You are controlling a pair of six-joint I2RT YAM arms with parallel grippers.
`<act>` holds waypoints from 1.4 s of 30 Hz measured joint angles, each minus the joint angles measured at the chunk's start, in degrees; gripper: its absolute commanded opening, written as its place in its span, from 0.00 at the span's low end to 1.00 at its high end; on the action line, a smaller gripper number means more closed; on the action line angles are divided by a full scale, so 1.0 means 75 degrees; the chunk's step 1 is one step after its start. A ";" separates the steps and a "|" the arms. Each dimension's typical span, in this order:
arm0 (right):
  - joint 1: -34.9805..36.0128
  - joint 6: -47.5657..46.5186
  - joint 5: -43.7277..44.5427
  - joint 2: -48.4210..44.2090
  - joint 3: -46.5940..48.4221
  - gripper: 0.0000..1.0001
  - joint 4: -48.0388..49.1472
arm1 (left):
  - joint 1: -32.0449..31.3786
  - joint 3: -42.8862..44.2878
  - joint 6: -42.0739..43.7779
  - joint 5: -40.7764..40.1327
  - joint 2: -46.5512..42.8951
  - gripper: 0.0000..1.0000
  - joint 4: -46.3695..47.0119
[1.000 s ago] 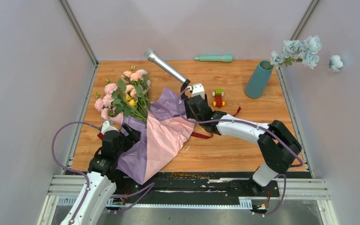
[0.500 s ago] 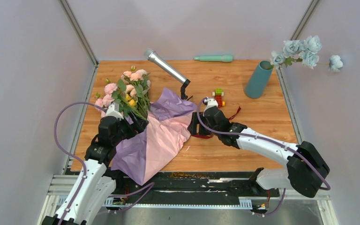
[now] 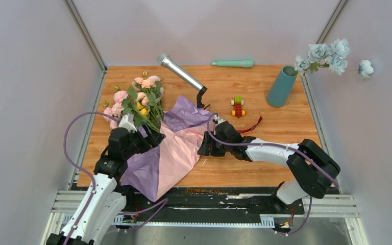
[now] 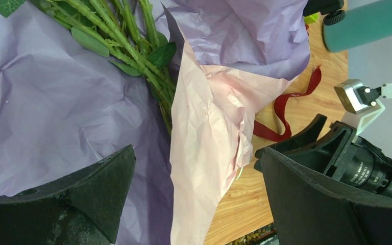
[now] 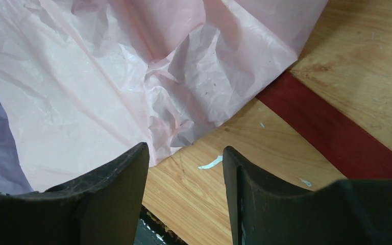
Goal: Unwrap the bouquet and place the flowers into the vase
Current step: Unfold the wrapping paper at the center of the board.
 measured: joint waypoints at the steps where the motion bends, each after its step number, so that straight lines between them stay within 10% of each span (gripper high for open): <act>1: 0.0000 0.0023 -0.0038 0.0070 0.0003 0.54 0.0064 | 0.0000 0.0000 0.0003 0.0003 -0.0006 1.00 -0.0003; 19: 0.0015 0.0344 -0.0388 0.1766 0.0764 0.12 0.0860 | 0.0000 0.0000 0.0032 0.0029 0.0189 1.00 -0.0003; 31: 0.0015 0.0000 -0.0169 0.3241 0.2664 0.13 0.0889 | 0.0006 0.0000 0.0230 -0.0286 0.0160 1.00 -0.0187; 42: 0.0020 -0.0667 0.0128 0.3360 0.3115 0.40 0.0740 | 0.0006 0.0009 0.0554 -0.1107 0.0064 1.00 -0.0650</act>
